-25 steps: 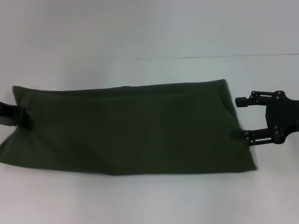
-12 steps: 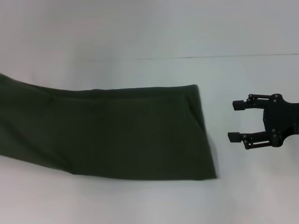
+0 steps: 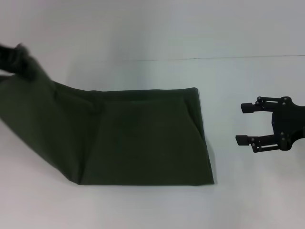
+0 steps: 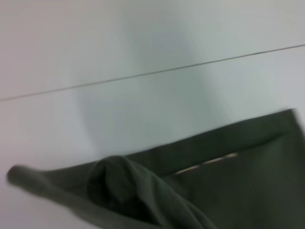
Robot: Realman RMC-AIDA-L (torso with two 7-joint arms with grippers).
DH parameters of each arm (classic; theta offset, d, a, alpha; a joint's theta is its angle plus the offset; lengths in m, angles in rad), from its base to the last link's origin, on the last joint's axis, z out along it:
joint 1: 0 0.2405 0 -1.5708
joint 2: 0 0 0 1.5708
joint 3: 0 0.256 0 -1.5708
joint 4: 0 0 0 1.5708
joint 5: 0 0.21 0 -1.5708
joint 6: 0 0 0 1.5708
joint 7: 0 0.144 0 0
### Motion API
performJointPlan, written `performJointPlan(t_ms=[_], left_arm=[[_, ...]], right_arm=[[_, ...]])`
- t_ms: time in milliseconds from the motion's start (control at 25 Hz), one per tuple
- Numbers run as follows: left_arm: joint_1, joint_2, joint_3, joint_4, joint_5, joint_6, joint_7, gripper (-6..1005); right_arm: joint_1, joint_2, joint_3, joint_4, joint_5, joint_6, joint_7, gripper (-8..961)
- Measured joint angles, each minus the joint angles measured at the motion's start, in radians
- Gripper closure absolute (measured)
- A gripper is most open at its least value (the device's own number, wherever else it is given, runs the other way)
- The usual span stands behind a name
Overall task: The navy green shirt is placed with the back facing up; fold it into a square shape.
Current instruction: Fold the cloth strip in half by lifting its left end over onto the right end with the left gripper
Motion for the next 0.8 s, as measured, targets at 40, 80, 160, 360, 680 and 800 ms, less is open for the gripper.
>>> performJointPlan(t_ms=[40,80,160,360,680,800], left_arm=[[-0.022,-0.007,0.002,0.0,-0.01,0.01,-0.005,907],[-0.035,-0.014,0.003,0.0,-0.014,0.014,-0.008,907],[-0.073,-0.031,0.008,-0.006,-0.021,0.022,-0.013,907],[-0.144,-0.09,0.052,-0.023,-0.023,0.012,-0.017,909],[-0.203,-0.176,0.137,-0.056,-0.024,-0.085,-0.071,910],[-0.227,-0.199,0.154,-0.078,-0.024,-0.116,-0.078,910]], right_arm=[[-0.001,0.0,0.0,0.0,0.0,0.004,0.0,53],[-0.002,-0.001,0.001,0.001,0.0,0.007,0.0,53],[-0.005,-0.004,0.005,0.001,0.0,0.012,0.002,53],[-0.013,-0.009,0.023,0.001,0.0,0.016,0.012,54],[-0.016,-0.013,0.037,0.001,0.0,0.021,0.024,54],[-0.017,-0.014,0.045,0.001,0.0,0.023,0.025,54]])
